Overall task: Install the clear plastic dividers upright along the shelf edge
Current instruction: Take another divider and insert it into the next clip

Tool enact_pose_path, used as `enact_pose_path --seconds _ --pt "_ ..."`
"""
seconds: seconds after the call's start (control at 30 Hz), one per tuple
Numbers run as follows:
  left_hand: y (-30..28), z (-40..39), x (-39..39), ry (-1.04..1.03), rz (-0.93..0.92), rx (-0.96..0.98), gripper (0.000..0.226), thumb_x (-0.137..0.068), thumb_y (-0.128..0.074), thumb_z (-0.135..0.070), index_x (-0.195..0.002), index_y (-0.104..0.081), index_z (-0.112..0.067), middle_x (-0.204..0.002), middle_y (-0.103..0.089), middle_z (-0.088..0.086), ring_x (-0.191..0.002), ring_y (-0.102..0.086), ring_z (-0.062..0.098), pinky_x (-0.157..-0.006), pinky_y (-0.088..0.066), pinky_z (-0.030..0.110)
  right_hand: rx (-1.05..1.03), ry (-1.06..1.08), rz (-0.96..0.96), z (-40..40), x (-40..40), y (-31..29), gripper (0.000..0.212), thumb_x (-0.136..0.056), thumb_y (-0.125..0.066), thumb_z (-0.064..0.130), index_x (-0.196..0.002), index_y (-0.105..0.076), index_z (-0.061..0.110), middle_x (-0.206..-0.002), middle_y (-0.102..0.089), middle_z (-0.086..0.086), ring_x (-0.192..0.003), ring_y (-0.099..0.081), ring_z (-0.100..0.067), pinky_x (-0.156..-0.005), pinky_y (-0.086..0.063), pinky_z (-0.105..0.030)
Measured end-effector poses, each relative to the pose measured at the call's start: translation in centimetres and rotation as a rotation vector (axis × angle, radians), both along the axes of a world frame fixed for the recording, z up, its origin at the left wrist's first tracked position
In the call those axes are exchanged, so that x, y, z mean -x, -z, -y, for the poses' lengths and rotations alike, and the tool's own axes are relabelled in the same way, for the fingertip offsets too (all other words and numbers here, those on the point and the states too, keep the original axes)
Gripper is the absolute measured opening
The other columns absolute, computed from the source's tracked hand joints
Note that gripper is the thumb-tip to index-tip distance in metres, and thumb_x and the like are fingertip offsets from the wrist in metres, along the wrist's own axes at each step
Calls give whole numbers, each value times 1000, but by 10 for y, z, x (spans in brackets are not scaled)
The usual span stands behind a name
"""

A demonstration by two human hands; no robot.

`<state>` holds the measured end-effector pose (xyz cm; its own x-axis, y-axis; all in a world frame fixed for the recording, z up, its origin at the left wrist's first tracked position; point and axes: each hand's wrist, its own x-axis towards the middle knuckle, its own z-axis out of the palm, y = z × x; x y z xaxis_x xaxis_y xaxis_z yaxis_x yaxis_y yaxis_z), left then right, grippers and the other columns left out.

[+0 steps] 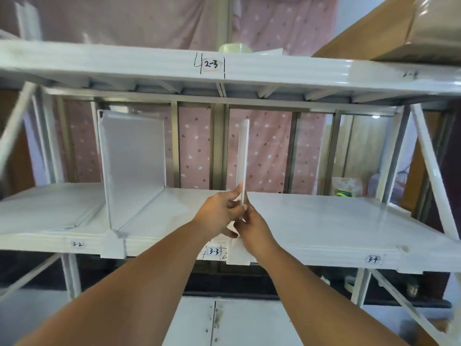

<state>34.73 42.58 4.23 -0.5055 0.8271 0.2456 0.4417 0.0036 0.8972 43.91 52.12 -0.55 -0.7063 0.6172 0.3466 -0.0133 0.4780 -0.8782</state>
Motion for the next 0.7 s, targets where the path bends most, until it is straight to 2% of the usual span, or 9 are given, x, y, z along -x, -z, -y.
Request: enact_pose_path --seconds 0.07,0.13,0.2,0.23,0.27,0.4,0.53,0.6,0.7 --pt "-3 10 -2 -45 -29 70 61 -102 -71 -27 -159 -50 -35 -155 -62 9 -128 -68 36 -86 -68 50 -4 1 3 2 -3 -3 66 -109 -52 10 -166 -28 34 -142 -66 -4 -124 -66 -24 -104 -55 -40" --pt "-4 24 -1 -106 -152 141 64 -100 -72 -39 -159 -48 -36 -158 -59 5 -132 -65 32 -99 -61 47 -34 57 43 9 -10 -7 70 -109 -53 14 -167 -23 40 -157 -54 -6 -137 -57 -31 -103 -54 -39" --pt "-3 42 4 -186 -262 189 68 -96 -70 -53 -158 -51 -34 -157 -60 3 -135 -63 27 -101 -53 37 -188 214 93 21 -16 -12 79 -107 -58 24 -167 -10 41 -175 -22 -4 -156 -29 -37 -114 -45 -43" --pt "-2 53 8 -234 -284 211 69 -95 -69 -57 -157 -52 -33 -157 -60 2 -135 -63 26 -98 -49 33 -315 314 107 29 -18 -16 84 -106 -60 30 -168 -4 38 -178 -8 -4 -160 -14 -39 -121 -36 -49" --pt "-2 65 13 -275 -285 227 69 -95 -69 -59 -157 -54 -32 -157 -60 2 -136 -62 26 -97 -46 31 -447 393 100 37 -20 -22 89 -104 -62 35 -169 -1 34 -178 -1 -7 -161 -7 -39 -126 -27 -53" --pt "-3 107 37 -396 -279 309 67 -96 -66 -60 -154 -56 -28 -161 -56 1 -140 -60 25 -107 -46 33 -792 416 100 80 -15 -46 86 -102 -54 45 -169 -2 29 -177 1 -12 -162 -1 -38 -130 -8 -56" --pt "-1 152 69 -492 -283 378 69 -95 -66 -63 -153 -56 -27 -160 -56 -1 -135 -62 24 -99 -46 31 -936 323 132 131 11 -56 78 -102 -43 51 -169 -8 31 -178 -2 -7 -162 6 -36 -127 13 -54" --pt "2 181 89 -543 -296 418 71 -95 -65 -63 -153 -55 -24 -159 -57 1 -131 -63 24 -101 -47 31 -972 229 149 160 31 -60 73 -102 -40 52 -168 -16 31 -178 -10 -3 -163 4 -35 -125 18 -53" --pt "8 225 120 -627 -248 466 56 -99 -63 -56 -140 -67 -17 -145 -67 5 -107 -68 25 -87 -49 31 -1000 37 209 203 69 -63 64 -107 -39 43 -167 -22 30 -177 -16 -1 -163 1 -33 -128 13 -55"
